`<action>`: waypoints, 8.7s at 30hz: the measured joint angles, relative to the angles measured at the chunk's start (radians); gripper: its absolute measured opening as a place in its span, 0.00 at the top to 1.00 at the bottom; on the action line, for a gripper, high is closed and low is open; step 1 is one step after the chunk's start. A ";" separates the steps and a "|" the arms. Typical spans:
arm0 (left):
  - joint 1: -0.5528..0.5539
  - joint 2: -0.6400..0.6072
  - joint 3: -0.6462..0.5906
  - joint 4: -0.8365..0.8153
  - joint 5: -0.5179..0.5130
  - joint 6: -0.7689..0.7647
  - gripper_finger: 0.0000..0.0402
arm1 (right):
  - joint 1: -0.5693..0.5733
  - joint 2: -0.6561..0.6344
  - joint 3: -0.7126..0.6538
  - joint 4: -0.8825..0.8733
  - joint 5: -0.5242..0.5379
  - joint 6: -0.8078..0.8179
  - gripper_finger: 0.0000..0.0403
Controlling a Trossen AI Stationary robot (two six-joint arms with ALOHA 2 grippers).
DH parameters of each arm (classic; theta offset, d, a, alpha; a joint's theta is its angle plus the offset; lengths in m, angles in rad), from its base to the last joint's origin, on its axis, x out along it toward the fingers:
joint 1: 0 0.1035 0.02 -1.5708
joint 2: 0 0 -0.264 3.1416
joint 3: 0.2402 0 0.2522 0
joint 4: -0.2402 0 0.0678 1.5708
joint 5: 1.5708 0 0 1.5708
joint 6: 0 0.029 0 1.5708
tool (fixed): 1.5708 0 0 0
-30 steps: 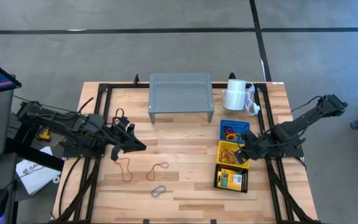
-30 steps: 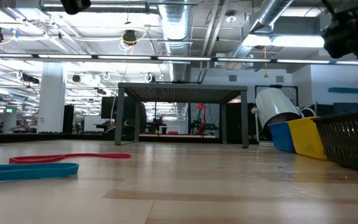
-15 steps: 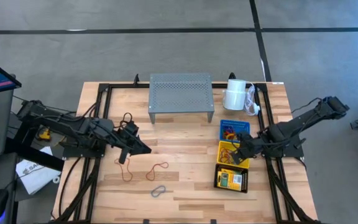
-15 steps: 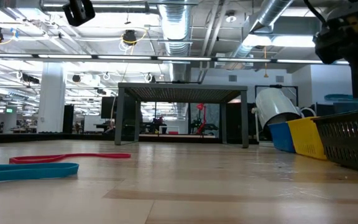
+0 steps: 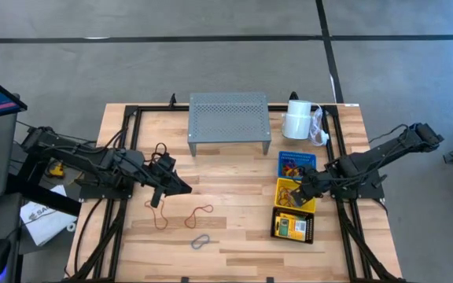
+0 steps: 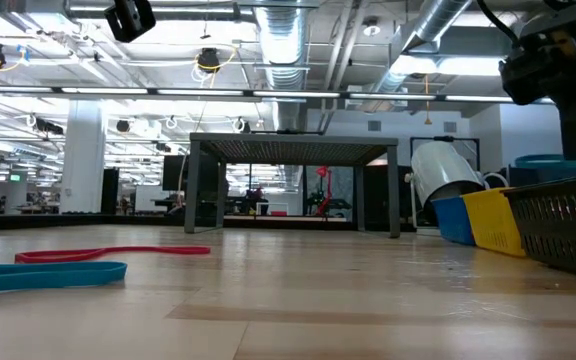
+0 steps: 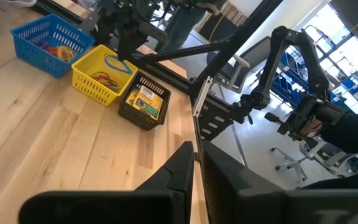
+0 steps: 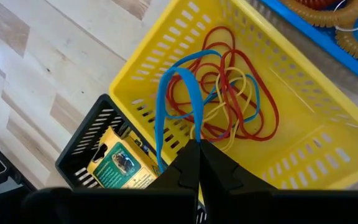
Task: Pick & Place Office Desk Supplies
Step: Put the blue rubber band into the yellow basket, then put the red rubber band into the yellow basket
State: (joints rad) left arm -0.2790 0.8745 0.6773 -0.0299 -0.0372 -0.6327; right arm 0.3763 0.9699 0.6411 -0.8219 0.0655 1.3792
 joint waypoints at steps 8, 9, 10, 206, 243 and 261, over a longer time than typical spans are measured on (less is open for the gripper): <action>0.000 0.000 0.000 0.000 -0.016 0.000 0.94 | 0.001 0.000 0.000 0.000 -0.024 0.007 1.00; 0.000 0.000 0.000 0.000 -0.020 0.000 0.94 | 0.001 0.000 0.000 -0.002 -0.024 0.006 1.00; 0.000 0.000 0.000 0.000 -0.020 0.000 0.94 | 0.001 0.000 0.000 -0.007 -0.024 0.006 1.00; 0.147 0.420 0.213 0.608 0.062 0.045 1.00 | -0.151 0.574 0.202 1.845 0.059 -0.618 0.44; 0.142 0.420 0.213 0.717 0.095 0.003 0.75 | -0.153 0.525 0.318 1.629 0.033 -0.593 1.00; 0.155 0.299 0.213 0.698 0.361 -0.033 0.52 | -0.147 0.211 0.318 0.998 0.054 -0.578 1.00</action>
State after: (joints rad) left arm -0.1241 1.1739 0.8902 0.6678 0.3235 -0.6656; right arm 0.2295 1.1806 0.9594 0.1756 0.1194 0.8017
